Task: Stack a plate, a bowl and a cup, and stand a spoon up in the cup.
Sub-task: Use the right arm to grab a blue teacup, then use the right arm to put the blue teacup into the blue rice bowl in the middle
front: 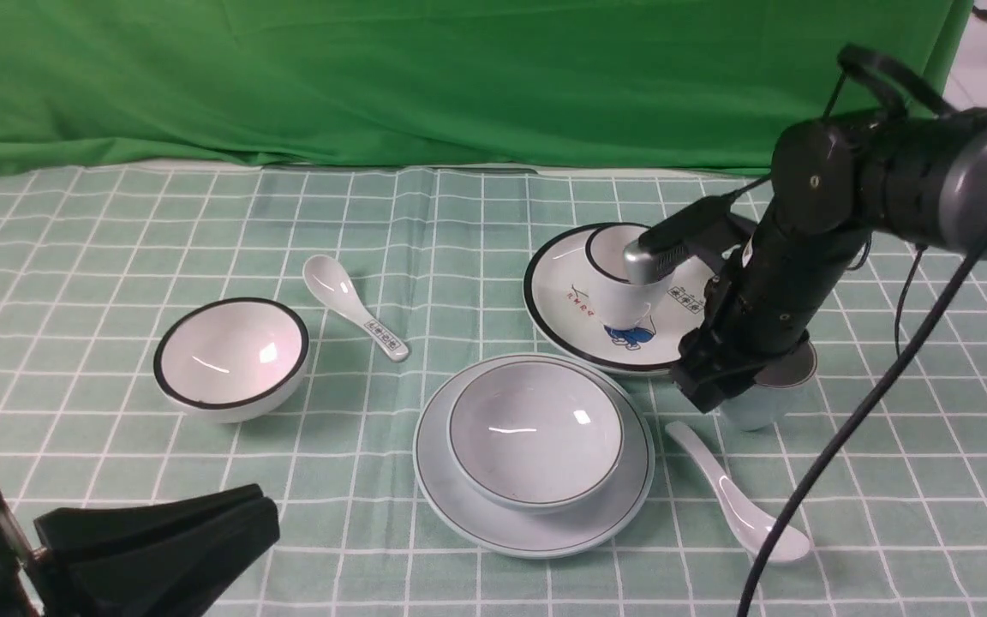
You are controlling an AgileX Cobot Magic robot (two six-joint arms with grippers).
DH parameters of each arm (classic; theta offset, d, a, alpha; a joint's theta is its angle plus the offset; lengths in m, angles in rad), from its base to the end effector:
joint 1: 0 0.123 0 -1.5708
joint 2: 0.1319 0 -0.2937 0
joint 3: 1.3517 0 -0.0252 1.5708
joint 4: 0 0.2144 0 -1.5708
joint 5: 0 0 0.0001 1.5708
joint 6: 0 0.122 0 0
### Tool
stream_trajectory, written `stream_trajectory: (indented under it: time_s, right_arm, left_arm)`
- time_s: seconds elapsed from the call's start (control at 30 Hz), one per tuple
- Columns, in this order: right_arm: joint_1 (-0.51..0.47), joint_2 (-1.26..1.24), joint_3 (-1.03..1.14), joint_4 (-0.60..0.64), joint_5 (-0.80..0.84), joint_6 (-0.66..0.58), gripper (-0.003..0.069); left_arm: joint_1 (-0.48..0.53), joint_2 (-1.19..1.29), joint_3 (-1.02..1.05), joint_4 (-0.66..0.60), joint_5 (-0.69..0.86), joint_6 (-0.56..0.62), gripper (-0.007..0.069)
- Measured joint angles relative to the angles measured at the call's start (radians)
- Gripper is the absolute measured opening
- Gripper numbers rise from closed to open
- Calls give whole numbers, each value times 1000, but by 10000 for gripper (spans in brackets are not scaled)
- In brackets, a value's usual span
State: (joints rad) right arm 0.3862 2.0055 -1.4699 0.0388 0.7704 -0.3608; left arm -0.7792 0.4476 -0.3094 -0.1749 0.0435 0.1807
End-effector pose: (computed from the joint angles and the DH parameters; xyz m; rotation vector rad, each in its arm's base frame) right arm 0.3728 0.1551 0.1861 -0.9879 2.6089 0.0509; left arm 0.0642 -0.0647 0.2865 0.6553 1.5672 -0.5890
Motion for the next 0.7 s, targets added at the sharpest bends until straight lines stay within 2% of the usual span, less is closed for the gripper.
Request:
stream_trajectory:
  time_s: [0.03, 0.07, 0.13, 0.17, 0.27, 0.37, 0.43, 0.53, 0.7]
  right_arm:
    - [-1, 1, 0, 0, 1, 0, 305]
    - [-2, 1, -1, 0, 12, 0, 221]
    - [-3, -10, -1, -2, 40, 0, 101]
    - [-2, -19, -1, -3, 50, 0, 85]
    - [20, -78, -1, -2, 82, 12, 84]
    - [90, -181, -1, 26, 100, 29, 84]
    - [184, -242, -4, 46, 84, 31, 84]
    - [284, -245, -17, 67, 46, 34, 84]
    - [335, -164, -40, 73, 34, 38, 84]
  left_arm:
    - [0, 0, 0, 0, 0, 0, 10]
    - [0, 0, 0, 3, 0, 0, 10]
    - [0, 0, 0, 7, 0, 0, 10]
    - [0, 0, 0, 11, 0, 0, 10]
    - [0, 0, 0, 38, 11, 5, 10]
    - [0, 0, 1, 81, 32, 21, 11]
    - [0, 0, 1, 93, 39, 22, 10]
    - [0, 0, 1, 99, 39, 21, 12]
    - [0, 0, 1, 99, 42, 21, 12]
